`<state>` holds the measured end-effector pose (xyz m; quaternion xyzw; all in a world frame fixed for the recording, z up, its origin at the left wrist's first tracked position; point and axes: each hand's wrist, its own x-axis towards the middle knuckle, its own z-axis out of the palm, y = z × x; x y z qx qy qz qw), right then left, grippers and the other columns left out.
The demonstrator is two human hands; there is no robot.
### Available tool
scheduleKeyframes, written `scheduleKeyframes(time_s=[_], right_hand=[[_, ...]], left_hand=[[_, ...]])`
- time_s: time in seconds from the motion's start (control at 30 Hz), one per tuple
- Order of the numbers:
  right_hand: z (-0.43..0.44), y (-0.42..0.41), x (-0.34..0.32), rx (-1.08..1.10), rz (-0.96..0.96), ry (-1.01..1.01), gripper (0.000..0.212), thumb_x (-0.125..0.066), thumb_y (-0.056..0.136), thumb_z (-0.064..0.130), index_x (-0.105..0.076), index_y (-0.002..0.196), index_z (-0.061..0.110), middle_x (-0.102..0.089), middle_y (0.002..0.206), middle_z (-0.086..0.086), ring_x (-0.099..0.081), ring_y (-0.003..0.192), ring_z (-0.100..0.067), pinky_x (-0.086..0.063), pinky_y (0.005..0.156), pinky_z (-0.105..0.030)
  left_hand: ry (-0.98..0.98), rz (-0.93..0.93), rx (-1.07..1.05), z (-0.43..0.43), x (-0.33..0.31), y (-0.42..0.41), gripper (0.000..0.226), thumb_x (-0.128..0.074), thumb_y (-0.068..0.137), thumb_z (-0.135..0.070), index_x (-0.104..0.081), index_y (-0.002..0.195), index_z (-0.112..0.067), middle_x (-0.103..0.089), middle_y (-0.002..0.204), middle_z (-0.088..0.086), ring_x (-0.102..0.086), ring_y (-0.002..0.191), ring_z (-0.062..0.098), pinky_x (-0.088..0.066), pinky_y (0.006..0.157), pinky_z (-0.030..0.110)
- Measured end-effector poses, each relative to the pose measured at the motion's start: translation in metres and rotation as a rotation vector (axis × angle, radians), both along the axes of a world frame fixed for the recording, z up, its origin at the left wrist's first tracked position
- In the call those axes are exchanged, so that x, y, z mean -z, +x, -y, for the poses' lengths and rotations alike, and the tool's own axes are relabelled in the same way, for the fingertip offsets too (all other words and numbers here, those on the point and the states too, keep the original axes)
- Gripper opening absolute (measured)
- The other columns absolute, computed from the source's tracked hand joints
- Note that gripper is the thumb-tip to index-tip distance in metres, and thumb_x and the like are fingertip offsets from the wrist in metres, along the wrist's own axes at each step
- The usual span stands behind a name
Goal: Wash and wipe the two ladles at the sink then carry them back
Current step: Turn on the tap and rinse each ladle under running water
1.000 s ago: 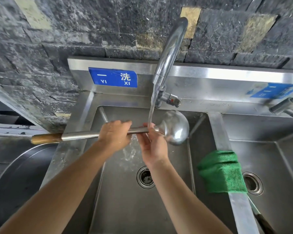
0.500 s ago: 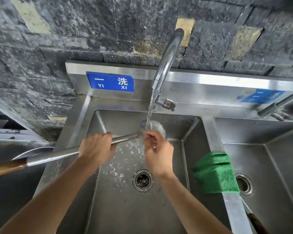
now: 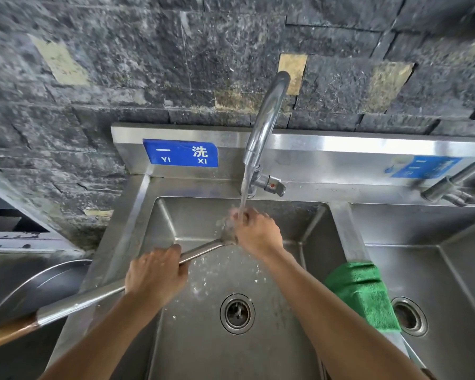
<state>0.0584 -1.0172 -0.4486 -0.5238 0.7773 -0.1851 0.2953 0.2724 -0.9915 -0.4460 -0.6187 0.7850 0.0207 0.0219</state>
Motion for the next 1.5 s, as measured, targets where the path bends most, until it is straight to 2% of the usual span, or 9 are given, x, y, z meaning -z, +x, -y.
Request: scheduleKeyframes(time_s=[0.13, 0.23, 0.5, 0.63, 0.77, 0.93, 1.13, 1.4, 1.5], right_hand=[[-0.011, 0.014, 0.005, -0.237, -0.272, -0.171, 0.042, -0.036, 0.102, 0.047, -0.064, 0.123, 0.023, -0.065, 0.125, -0.007, -0.055, 0.123, -0.034, -0.041, 0.109, -0.048], [-0.017, 0.0, 0.01, -0.313, -0.221, -0.218, 0.043, -0.042, 0.098, 0.058, -0.065, 0.118, 0.028, -0.065, 0.123, 0.0, -0.057, 0.121, -0.028, -0.044, 0.108, -0.044], [-0.034, -0.071, 0.01, 0.363, 0.422, 0.066, 0.079, -0.069, 0.069, 0.082, -0.062, 0.127, 0.029, -0.071, 0.115, 0.0, -0.072, 0.092, -0.016, -0.062, 0.08, -0.034], [-0.057, -0.082, 0.022, 0.611, 0.503, -0.109, 0.104, -0.074, 0.063, 0.08, -0.048, 0.149, 0.028, -0.063, 0.138, -0.003, -0.064, 0.121, -0.023, -0.049, 0.11, -0.046], [-0.075, -0.069, 0.03, 0.936, 0.804, -0.197, 0.127, -0.084, 0.061, 0.073, -0.026, 0.16, 0.02, -0.045, 0.156, -0.002, -0.059, 0.128, -0.019, -0.047, 0.113, -0.043], [-0.081, -0.033, 0.019, 0.743, 1.353, -0.108, 0.041, -0.065, 0.1, 0.037, -0.06, 0.124, 0.005, -0.066, 0.13, -0.016, -0.072, 0.107, -0.024, -0.062, 0.087, -0.031], [-0.06, -0.044, 0.0, 0.732, 1.307, -0.23, 0.028, -0.066, 0.1, 0.021, -0.062, 0.111, -0.005, -0.073, 0.112, -0.02, -0.076, 0.099, -0.026, -0.06, 0.095, -0.038], [-0.087, -0.121, 0.001, 0.613, 1.015, -0.385, 0.026, -0.06, 0.102, 0.023, -0.066, 0.118, 0.003, -0.079, 0.102, -0.001, -0.075, 0.105, -0.022, -0.058, 0.101, -0.041], [-0.107, -0.172, -0.005, 0.48, 0.675, -0.346, 0.027, -0.052, 0.108, 0.024, -0.065, 0.124, 0.006, -0.077, 0.088, 0.026, -0.068, 0.093, 0.012, -0.05, 0.092, -0.007]], left_hand=[[0.016, -0.002, -0.01, 0.0, -0.002, -0.001, 0.028, -0.043, 0.097, -0.046, -0.059, 0.106, -0.026, -0.071, 0.094, -0.003, -0.069, 0.088, 0.02, -0.05, 0.07, 0.033], [-0.003, 0.003, 0.002, 0.004, -0.004, -0.005, 0.028, -0.043, 0.097, -0.047, -0.059, 0.106, -0.026, -0.071, 0.094, -0.005, -0.068, 0.086, 0.018, -0.045, 0.064, 0.032], [-0.055, 0.078, 0.144, 0.015, -0.019, -0.056, 0.017, -0.054, 0.096, -0.037, -0.058, 0.099, -0.021, -0.054, 0.073, -0.007, -0.05, 0.063, 0.015, -0.04, 0.058, 0.029], [-0.026, 0.032, 0.184, 0.015, -0.019, -0.086, 0.018, -0.053, 0.092, -0.029, -0.06, 0.103, -0.018, -0.07, 0.09, 0.002, -0.067, 0.084, 0.025, -0.041, 0.065, 0.031], [-0.013, -0.017, 0.185, 0.019, -0.013, -0.109, 0.024, -0.053, 0.095, -0.036, -0.061, 0.109, -0.018, -0.072, 0.096, 0.005, -0.069, 0.09, 0.026, -0.046, 0.068, 0.033], [0.009, -0.048, 0.19, 0.028, -0.012, -0.136, 0.025, -0.054, 0.097, -0.04, -0.059, 0.107, -0.017, -0.07, 0.096, 0.007, -0.068, 0.085, 0.028, -0.044, 0.062, 0.034], [0.016, -0.05, 0.215, 0.028, -0.006, -0.141, 0.027, -0.062, 0.095, -0.041, -0.057, 0.106, -0.016, -0.059, 0.077, 0.002, -0.05, 0.061, 0.019, -0.037, 0.052, 0.029], [0.167, -0.136, 0.24, 0.038, -0.003, -0.115, 0.02, -0.064, 0.091, -0.039, -0.058, 0.1, -0.022, -0.061, 0.084, -0.003, -0.056, 0.073, 0.017, -0.049, 0.063, 0.03], [0.143, -0.116, 0.185, 0.044, -0.001, -0.078, 0.013, -0.065, 0.087, -0.035, -0.057, 0.089, -0.026, -0.063, 0.081, -0.003, -0.062, 0.075, 0.018, -0.046, 0.064, 0.029]])
